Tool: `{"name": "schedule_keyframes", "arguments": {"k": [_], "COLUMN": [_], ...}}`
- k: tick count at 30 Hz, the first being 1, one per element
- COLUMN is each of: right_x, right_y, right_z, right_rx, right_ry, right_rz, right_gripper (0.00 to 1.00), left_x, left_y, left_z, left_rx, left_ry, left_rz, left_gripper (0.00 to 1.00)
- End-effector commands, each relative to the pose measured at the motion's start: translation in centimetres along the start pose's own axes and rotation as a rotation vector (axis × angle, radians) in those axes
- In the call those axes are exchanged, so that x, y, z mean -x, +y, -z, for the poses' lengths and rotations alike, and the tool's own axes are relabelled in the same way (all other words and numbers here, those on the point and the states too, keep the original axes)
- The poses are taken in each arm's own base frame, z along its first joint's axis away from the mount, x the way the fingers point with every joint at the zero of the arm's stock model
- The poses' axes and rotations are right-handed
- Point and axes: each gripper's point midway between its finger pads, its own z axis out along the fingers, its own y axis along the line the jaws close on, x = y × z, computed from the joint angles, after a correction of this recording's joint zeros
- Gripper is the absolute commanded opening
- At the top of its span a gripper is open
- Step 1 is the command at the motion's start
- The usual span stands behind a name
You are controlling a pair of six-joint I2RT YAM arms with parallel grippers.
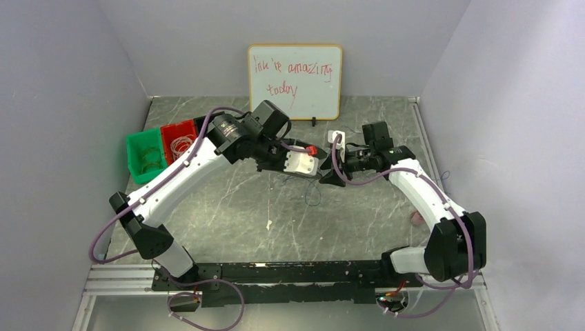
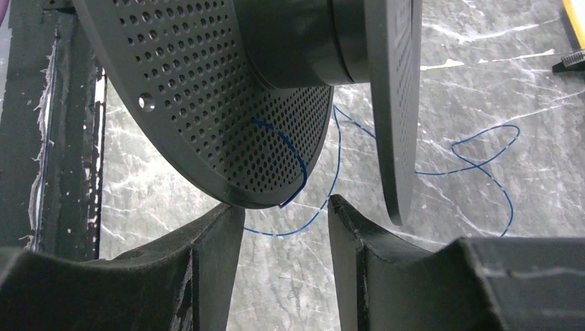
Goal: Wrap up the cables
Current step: Place the cable on the cable reel.
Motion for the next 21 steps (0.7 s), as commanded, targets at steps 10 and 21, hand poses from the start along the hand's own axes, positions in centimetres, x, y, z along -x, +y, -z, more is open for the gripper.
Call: {"name": "schedule_keyframes", "arguments": {"k": [10, 21], "right_x": [0.4, 0.5], "right_y": [-1.4, -4.6], "right_z": [-1.1, -1.4], "right_rx": [-0.082, -0.249], "right_ry": [-0.102, -0.162], "right_rz": [-0.134, -0.336], "right_gripper": [0.60, 0.59], "left_x": [2.3, 2.1], "left_y": [4.1, 5.8], "left_z": [1.9, 1.9], "left_rx": [0.188, 0.277], "left_ry": [-0.075, -0.061], "left_rz": [0.022, 0.060], "left_gripper": [0.03, 0.02]}}
